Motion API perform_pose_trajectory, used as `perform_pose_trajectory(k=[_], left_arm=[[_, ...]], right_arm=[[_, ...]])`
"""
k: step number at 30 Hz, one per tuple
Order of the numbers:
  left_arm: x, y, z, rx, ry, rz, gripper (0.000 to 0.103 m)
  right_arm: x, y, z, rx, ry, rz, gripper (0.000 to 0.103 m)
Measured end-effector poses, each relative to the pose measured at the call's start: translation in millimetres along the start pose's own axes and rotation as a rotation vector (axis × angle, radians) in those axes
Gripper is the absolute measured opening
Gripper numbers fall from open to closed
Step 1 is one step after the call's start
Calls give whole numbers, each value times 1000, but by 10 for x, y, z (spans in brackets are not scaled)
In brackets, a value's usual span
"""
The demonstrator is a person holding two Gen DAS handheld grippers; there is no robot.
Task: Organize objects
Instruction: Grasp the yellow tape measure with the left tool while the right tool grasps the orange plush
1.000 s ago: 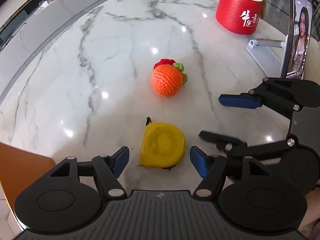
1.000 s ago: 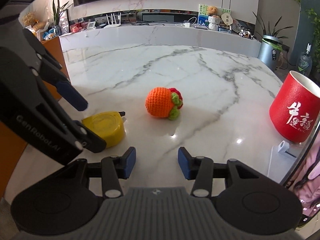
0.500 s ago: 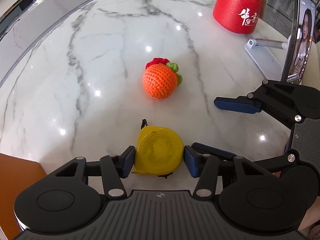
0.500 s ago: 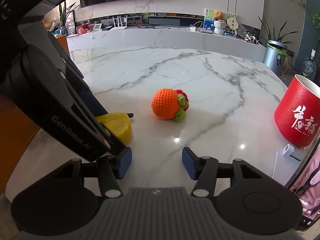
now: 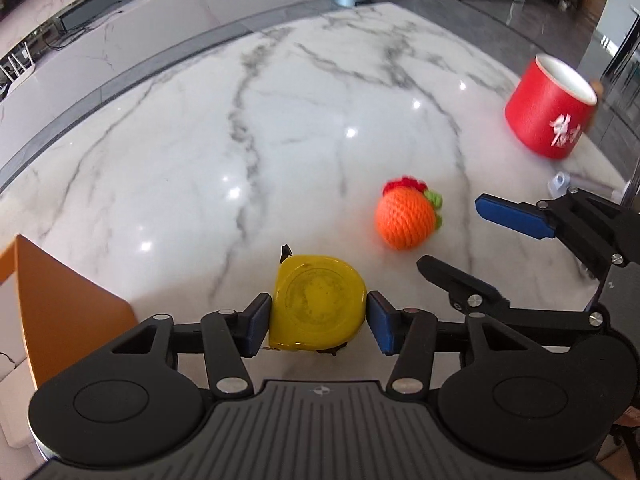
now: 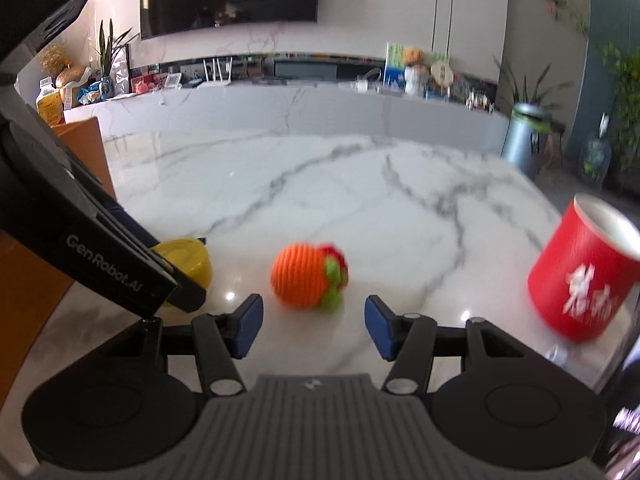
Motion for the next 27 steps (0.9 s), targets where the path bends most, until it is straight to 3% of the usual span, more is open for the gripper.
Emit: perform_pose_trajectory(k=[8,22,27], left_arm=[[-82,29,33,-6,-16,-6,60],[-35,120,132,-7,26,-53,60],[-32,116,46,0,-16,-56,60]], right_arm=[[-93,-48,156,-1,-22,-22,65],[-44,-86,458,-57,31,35,55],[-42,-88,437,-56,33,48,53]])
Point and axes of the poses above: each gripper's, at about its wrist camera, not at the fingertips, and z roughly the way its jaws point, y to its left, x to its underside, the point moved 4 cm from there along z, roughly the way its jaws point, and after that the axes turned 1 degree about -x, right-handed, at the moved point
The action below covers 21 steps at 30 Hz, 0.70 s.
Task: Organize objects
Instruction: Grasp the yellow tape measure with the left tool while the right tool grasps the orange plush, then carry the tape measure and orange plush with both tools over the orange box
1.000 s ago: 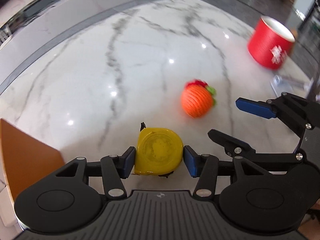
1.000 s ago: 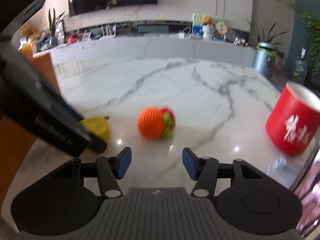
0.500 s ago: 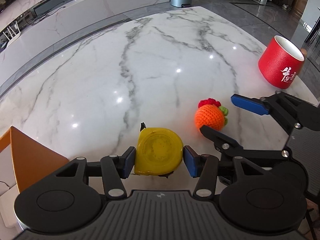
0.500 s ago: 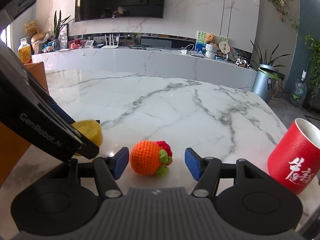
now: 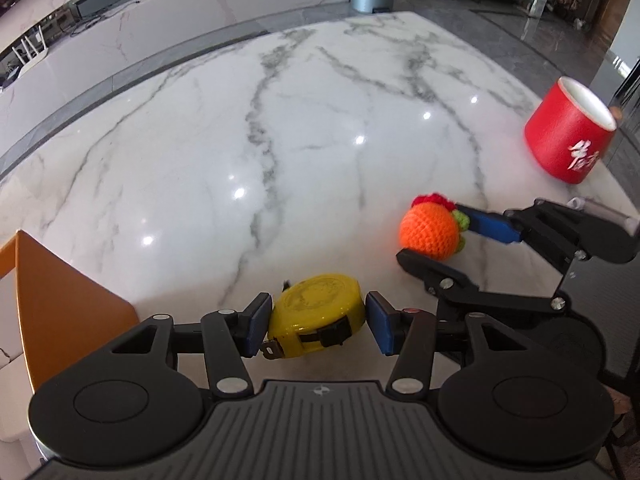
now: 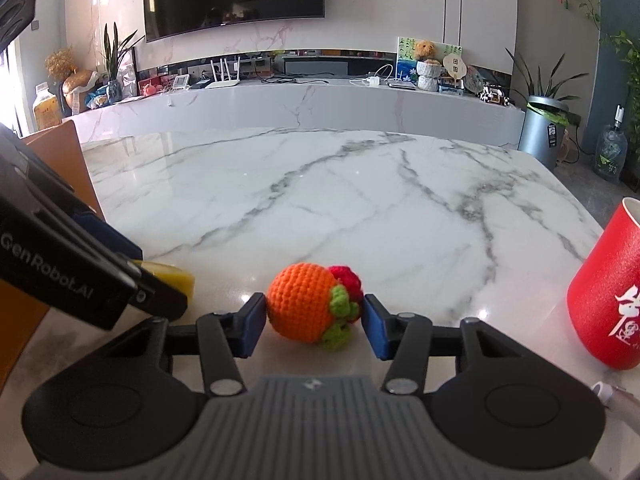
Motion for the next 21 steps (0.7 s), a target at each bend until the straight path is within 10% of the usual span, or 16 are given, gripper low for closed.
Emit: perform_pose_trajectory(k=[21], left_arm=[[258,-48,-706,59,-111,6,60]], right_arm=[[25,376,-786,13,1,-73,52]])
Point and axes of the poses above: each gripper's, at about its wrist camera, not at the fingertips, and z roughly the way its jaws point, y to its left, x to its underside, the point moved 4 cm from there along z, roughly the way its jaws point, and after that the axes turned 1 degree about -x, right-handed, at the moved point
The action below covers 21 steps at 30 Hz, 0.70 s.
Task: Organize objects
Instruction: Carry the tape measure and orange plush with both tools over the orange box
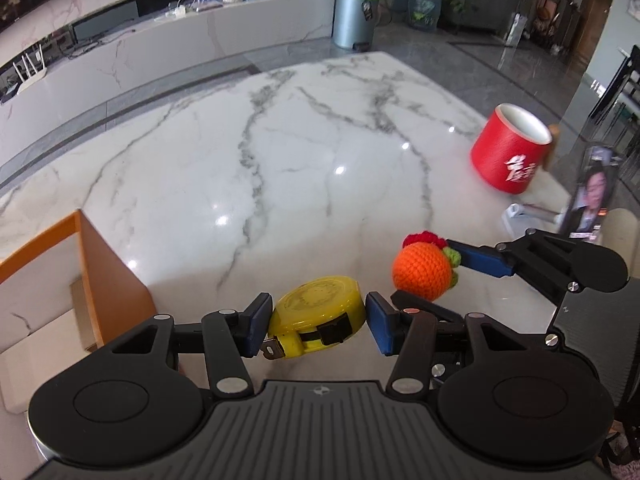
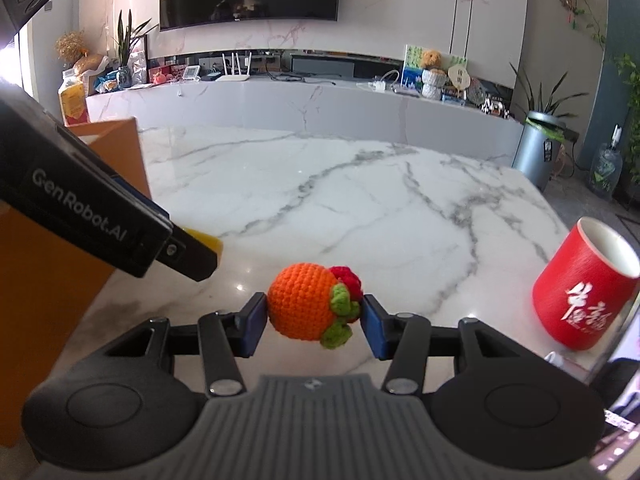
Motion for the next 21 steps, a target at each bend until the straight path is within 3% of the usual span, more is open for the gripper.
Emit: perform_pose_trajectory(k=[10,15,21], left_arm=[[108,263,-807,29,-93,-14,60],[263,531,-1178,-16,-118,-1,60],[512,989,-1337,-111,-90,24,60]], right_arm=[[-281,447,-680,-50,-82,-54,52],[-518,781,-899,-123,-122,-88,52],[-699,1306,-949,-215,-124,-153,52]])
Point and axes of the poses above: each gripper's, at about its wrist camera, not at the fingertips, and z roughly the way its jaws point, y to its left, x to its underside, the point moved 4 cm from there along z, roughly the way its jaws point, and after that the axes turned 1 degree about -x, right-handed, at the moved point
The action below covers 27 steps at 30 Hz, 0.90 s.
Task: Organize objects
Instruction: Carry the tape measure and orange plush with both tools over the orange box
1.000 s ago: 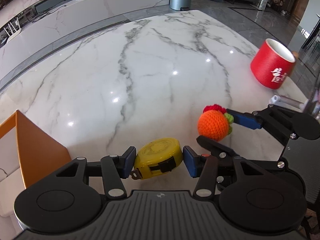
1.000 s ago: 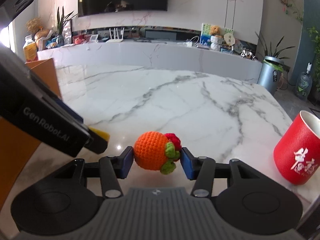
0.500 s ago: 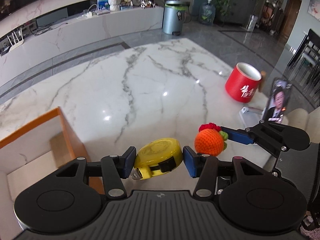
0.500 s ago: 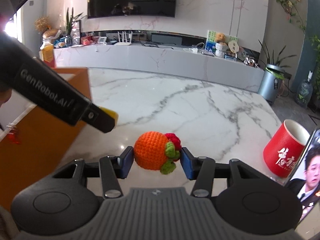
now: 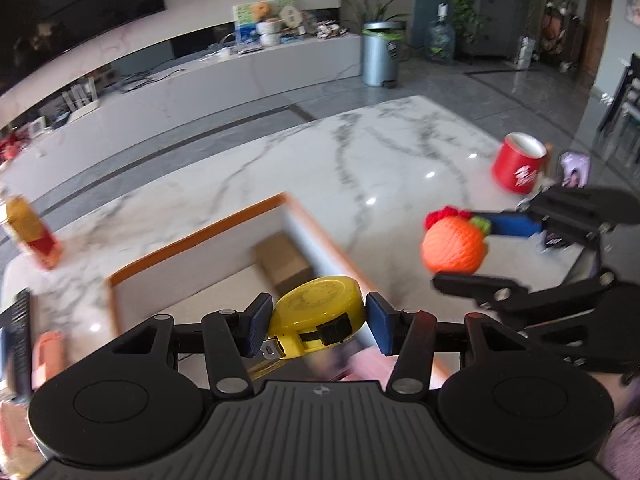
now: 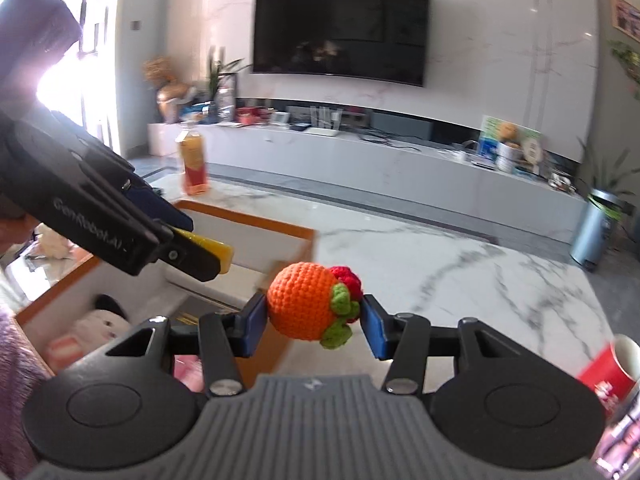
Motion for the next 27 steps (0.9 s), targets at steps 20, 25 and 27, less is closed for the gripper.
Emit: perform_pose_trajectory(k=[20,25,27], left_arm=[[589,647,584,-32,164,218,60],[624,644,718,19,175,304,60],[642,657,783,29,188,332,60]], right_arm=[[-94,767,1076,-125,280,-144,52],[-74,735,1269,-118,337,-137,52],[-76,685,1326,-116,359,-122,53]])
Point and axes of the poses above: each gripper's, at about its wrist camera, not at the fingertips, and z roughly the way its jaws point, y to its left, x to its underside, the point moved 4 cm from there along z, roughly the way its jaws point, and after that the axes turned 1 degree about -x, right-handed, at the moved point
